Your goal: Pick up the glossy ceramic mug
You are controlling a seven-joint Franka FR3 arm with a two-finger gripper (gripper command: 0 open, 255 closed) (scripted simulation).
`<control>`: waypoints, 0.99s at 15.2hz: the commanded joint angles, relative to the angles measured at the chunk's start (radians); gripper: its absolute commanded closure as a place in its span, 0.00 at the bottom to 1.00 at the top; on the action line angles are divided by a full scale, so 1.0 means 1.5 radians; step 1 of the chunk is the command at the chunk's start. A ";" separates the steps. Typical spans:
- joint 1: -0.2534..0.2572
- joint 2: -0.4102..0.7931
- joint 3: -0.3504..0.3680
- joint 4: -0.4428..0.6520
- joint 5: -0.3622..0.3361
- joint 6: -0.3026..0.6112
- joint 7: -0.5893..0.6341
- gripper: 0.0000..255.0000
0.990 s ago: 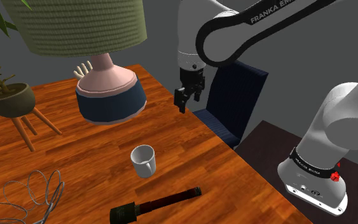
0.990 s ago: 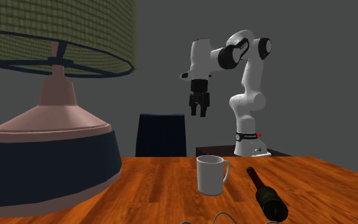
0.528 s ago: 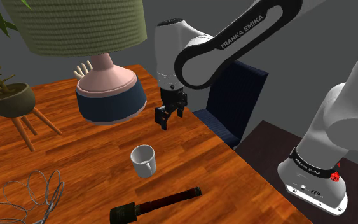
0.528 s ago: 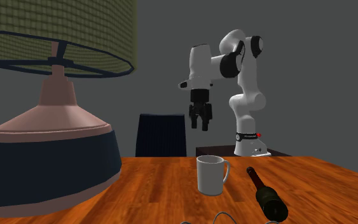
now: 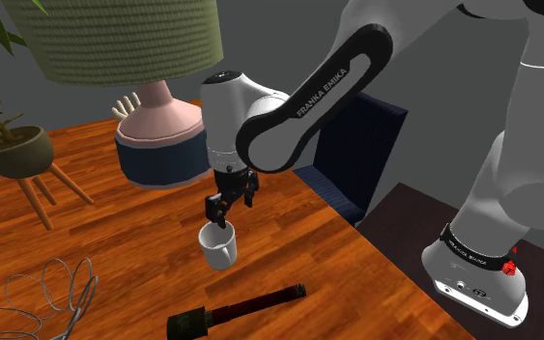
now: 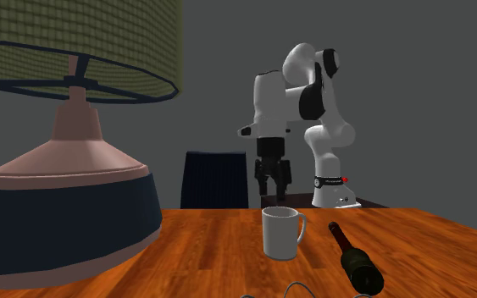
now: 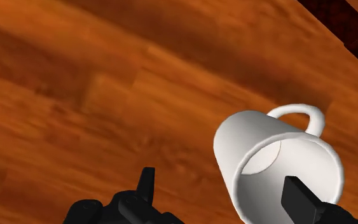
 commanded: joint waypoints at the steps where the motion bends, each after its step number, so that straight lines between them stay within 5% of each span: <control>1: 0.020 0.051 -0.003 0.045 -0.023 0.003 0.027 0.00; 10: 0.034 0.100 -0.021 0.036 -0.054 0.058 0.045 0.00; 11: 0.034 0.100 -0.021 0.035 -0.053 0.057 0.045 1.00; 15: 0.033 0.099 -0.021 0.035 -0.053 0.057 0.044 1.00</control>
